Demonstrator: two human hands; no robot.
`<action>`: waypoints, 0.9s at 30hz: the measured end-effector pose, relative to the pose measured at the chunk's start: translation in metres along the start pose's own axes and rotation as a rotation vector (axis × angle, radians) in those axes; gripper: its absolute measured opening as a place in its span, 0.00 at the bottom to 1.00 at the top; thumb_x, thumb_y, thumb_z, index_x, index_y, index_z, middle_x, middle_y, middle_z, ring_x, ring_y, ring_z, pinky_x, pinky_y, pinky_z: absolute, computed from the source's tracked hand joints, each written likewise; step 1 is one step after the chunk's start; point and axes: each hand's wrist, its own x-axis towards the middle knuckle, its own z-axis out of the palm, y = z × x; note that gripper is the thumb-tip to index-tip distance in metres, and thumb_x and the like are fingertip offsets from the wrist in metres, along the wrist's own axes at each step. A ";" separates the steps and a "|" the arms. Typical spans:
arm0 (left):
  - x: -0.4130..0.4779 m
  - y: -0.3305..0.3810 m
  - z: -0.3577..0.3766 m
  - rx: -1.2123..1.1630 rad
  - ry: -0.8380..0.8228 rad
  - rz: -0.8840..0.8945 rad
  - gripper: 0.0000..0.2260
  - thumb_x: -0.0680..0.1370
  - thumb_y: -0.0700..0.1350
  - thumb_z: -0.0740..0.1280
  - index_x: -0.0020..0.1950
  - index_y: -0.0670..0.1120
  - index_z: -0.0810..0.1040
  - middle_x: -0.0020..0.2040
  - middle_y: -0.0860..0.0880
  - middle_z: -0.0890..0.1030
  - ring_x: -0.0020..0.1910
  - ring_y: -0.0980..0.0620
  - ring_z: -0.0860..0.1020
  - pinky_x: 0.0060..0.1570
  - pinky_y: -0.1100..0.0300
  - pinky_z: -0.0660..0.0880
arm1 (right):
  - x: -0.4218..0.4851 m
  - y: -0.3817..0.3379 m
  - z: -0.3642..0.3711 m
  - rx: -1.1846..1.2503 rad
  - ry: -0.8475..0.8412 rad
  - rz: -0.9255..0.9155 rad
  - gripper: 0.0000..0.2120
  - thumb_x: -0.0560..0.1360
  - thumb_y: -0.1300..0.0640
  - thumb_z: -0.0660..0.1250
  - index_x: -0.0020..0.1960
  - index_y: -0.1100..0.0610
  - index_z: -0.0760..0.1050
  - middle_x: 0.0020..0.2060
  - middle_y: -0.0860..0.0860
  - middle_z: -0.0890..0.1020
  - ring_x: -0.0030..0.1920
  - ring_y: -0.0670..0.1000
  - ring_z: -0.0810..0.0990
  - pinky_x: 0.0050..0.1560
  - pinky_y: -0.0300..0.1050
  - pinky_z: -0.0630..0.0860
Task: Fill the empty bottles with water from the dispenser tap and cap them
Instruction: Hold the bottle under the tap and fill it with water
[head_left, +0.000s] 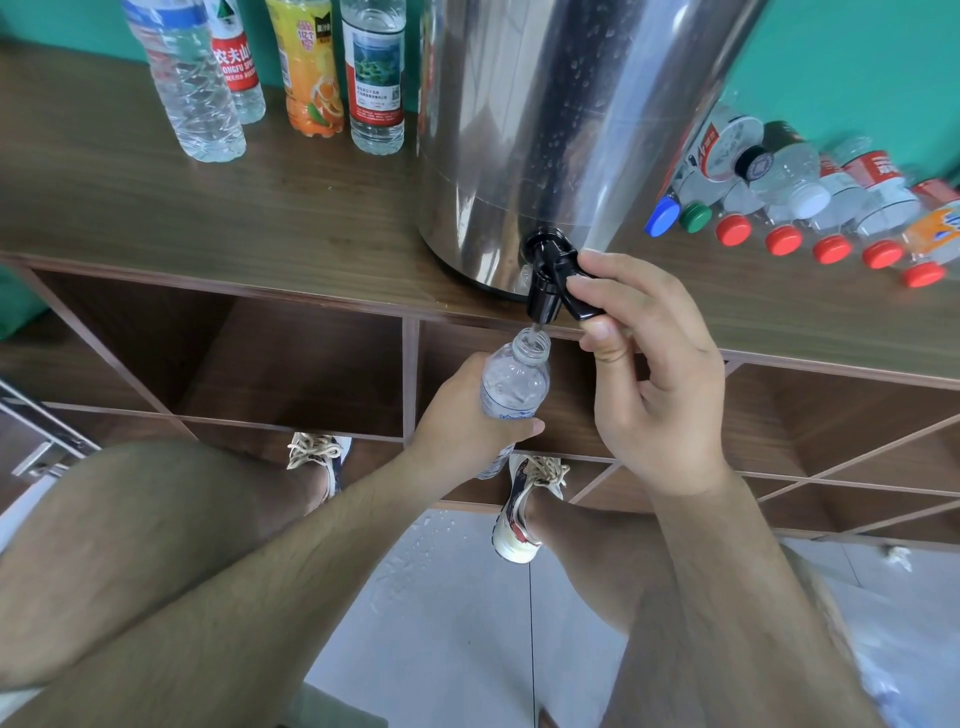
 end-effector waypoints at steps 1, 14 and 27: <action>0.000 0.000 0.000 -0.002 0.000 -0.003 0.32 0.70 0.50 0.81 0.70 0.52 0.71 0.56 0.61 0.77 0.53 0.66 0.76 0.47 0.76 0.68 | 0.000 0.000 0.000 0.001 0.001 0.000 0.11 0.82 0.68 0.63 0.62 0.68 0.80 0.64 0.59 0.79 0.66 0.58 0.80 0.68 0.53 0.75; 0.000 0.001 0.000 0.000 -0.003 -0.006 0.31 0.71 0.49 0.81 0.70 0.51 0.71 0.57 0.59 0.77 0.53 0.60 0.77 0.48 0.76 0.67 | -0.001 -0.001 0.000 0.007 0.000 0.002 0.11 0.83 0.68 0.63 0.62 0.67 0.80 0.65 0.59 0.79 0.66 0.58 0.80 0.65 0.59 0.77; -0.001 0.001 -0.001 -0.010 0.001 -0.008 0.31 0.71 0.49 0.81 0.69 0.53 0.71 0.54 0.63 0.76 0.51 0.67 0.76 0.44 0.79 0.69 | 0.000 -0.002 0.001 0.036 0.006 0.014 0.11 0.85 0.65 0.61 0.62 0.66 0.80 0.65 0.53 0.78 0.64 0.56 0.79 0.51 0.64 0.81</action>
